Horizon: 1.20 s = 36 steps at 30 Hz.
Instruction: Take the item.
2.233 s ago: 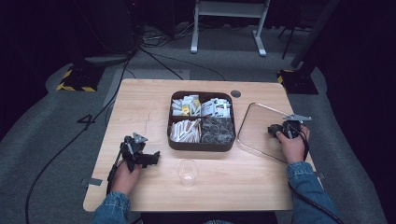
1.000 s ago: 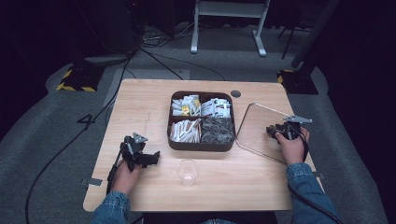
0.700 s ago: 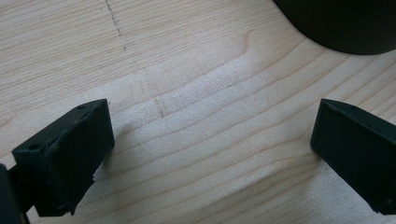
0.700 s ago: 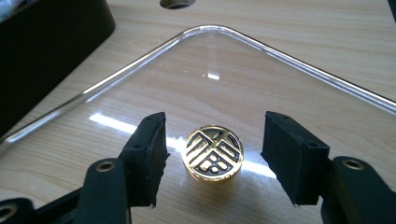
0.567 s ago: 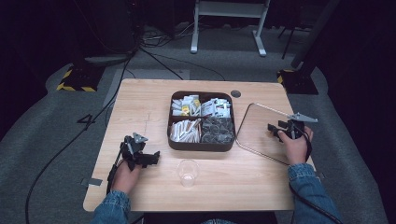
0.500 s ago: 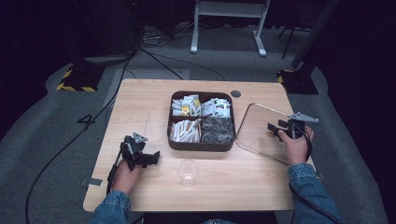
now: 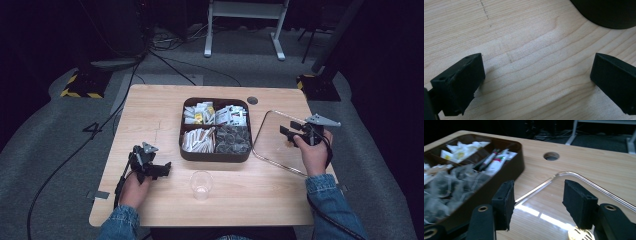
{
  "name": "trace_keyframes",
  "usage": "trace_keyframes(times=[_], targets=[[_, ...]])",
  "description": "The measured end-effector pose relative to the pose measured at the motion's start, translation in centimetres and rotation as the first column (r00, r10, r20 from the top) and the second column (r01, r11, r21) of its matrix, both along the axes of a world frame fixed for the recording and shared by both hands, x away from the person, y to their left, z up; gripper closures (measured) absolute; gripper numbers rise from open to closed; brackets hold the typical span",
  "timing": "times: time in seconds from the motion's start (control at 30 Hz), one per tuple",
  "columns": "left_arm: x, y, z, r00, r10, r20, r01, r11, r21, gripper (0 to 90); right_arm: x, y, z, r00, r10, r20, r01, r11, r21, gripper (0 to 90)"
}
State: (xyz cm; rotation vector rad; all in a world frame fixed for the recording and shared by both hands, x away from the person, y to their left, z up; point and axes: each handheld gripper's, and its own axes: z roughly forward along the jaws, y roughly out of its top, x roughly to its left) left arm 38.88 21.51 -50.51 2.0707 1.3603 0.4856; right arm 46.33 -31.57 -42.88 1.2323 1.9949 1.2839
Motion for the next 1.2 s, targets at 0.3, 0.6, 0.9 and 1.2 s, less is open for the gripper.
trace_keyframes(times=[0.3, 0.6, 0.9, 1.2], targets=[[-0.1, 0.0, 0.0, 1.0000, 0.004, 0.001, -0.004, 1.0000, 0.004, 0.0, 0.1, 4.1, 1.4, 0.9910, 0.133, -0.005, -0.133, 0.991, -0.004, 43.8], [-0.2, 0.0, 0.0, 1.0000, 0.007, -0.003, -0.007, 1.0000, 0.001, 0.0, 0.1, 7.6, 1.8, 0.9739, 0.226, -0.020, -0.226, 0.974, -0.006, 43.6], [-0.2, 0.0, 0.0, 1.0000, 0.007, -0.003, -0.007, 1.0000, 0.001, 0.0, 0.2, 12.1, 0.3, 0.9401, 0.332, -0.077, -0.337, 0.940, -0.058, 45.1], [-0.2, 0.0, 0.0, 1.0000, 0.006, -0.002, -0.006, 1.0000, 0.002, 0.0, 0.5, 14.7, -1.5, 0.9047, 0.405, -0.130, -0.419, 0.902, -0.101, 44.1]])
